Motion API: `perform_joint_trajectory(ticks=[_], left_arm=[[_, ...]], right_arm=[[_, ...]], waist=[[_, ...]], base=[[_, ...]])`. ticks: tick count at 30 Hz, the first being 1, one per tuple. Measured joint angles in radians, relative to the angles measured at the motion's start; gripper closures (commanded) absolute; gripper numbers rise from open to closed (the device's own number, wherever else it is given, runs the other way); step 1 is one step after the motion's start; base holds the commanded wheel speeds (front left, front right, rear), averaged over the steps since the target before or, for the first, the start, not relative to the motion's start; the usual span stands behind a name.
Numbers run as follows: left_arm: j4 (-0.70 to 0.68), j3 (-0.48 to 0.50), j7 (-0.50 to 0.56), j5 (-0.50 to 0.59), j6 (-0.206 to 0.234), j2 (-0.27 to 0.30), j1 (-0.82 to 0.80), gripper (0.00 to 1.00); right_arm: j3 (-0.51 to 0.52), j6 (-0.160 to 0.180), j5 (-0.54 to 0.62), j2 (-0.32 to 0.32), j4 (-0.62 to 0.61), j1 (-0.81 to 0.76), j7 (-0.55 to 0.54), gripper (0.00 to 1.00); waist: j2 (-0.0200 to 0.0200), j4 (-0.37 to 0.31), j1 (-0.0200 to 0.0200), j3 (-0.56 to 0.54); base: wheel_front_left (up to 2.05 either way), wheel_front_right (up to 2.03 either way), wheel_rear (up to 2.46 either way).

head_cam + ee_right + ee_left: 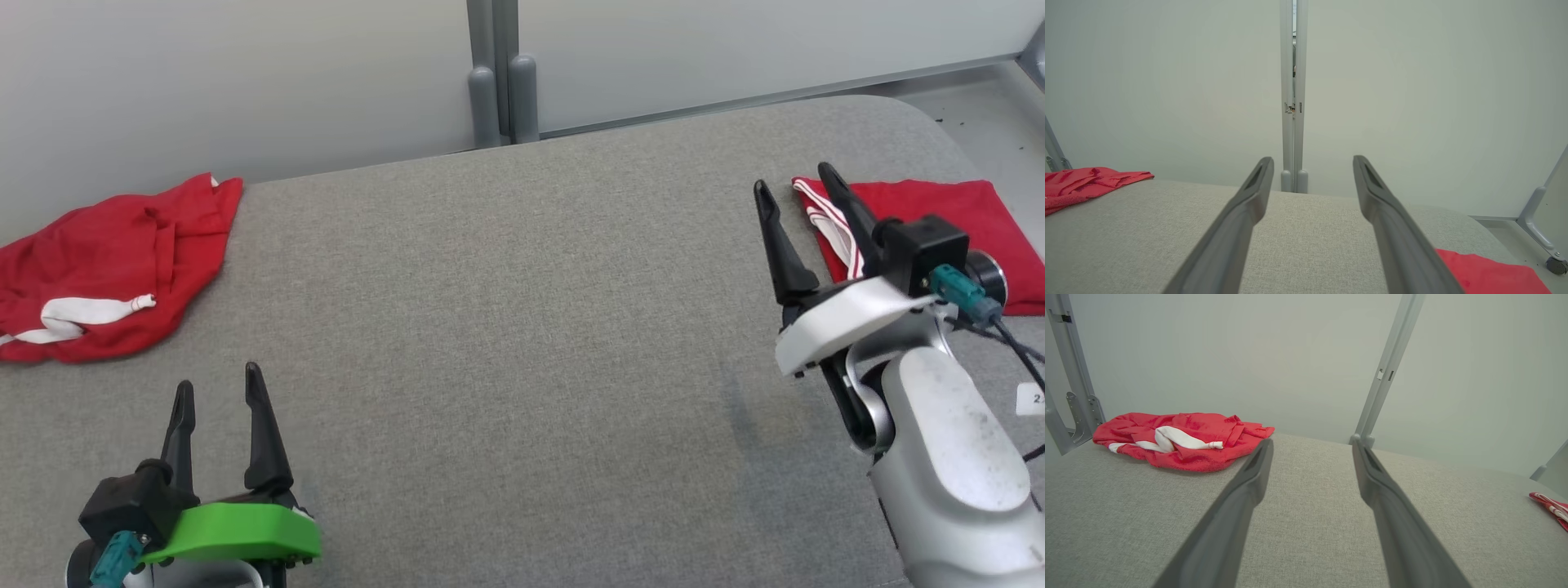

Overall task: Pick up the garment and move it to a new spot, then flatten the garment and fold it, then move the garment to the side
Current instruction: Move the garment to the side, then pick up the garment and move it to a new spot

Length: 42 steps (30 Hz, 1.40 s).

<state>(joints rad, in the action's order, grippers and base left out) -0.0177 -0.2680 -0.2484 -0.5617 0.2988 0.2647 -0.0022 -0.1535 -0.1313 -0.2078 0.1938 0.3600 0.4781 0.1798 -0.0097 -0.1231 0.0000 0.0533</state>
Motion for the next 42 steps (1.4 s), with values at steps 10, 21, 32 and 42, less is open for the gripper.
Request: perform_joint_trajectory(ticks=[10, 21, 32, 42], left_arm=[[0.01, -0.02, -0.007, 0.0, -0.009, -0.02, 0.05, 0.0], [0.053, -0.03, -0.01, 0.001, -0.036, -0.035, 0.054, 0.0], [0.077, -0.028, -0.013, 0.004, -0.053, -0.041, 0.054, 0.0], [0.072, -0.028, -0.013, 0.012, -0.051, -0.048, 0.054, 0.0]], right_arm=[[0.087, 0.0, 0.094, -0.13, -0.244, -0.274, -0.076, 0.0], [0.091, 0.0, 0.035, -0.143, -0.332, -0.441, -0.099, 0.0], [0.087, 0.0, 0.032, -0.144, -0.352, -0.452, -0.104, 0.0], [0.092, 0.0, 0.032, -0.144, -0.363, -0.454, -0.108, 0.0]], waist=[[0.0, 0.045, 0.0, -0.038], [0.0, 0.069, 0.0, -0.063], [0.0, 0.067, 0.0, -0.067], [0.0, 0.071, 0.0, -0.062]], base=[[0.0, 0.0, 0.0], [0.0, 0.0, 0.0], [0.0, 0.0, 0.0], [0.0, 0.0, 0.0]])
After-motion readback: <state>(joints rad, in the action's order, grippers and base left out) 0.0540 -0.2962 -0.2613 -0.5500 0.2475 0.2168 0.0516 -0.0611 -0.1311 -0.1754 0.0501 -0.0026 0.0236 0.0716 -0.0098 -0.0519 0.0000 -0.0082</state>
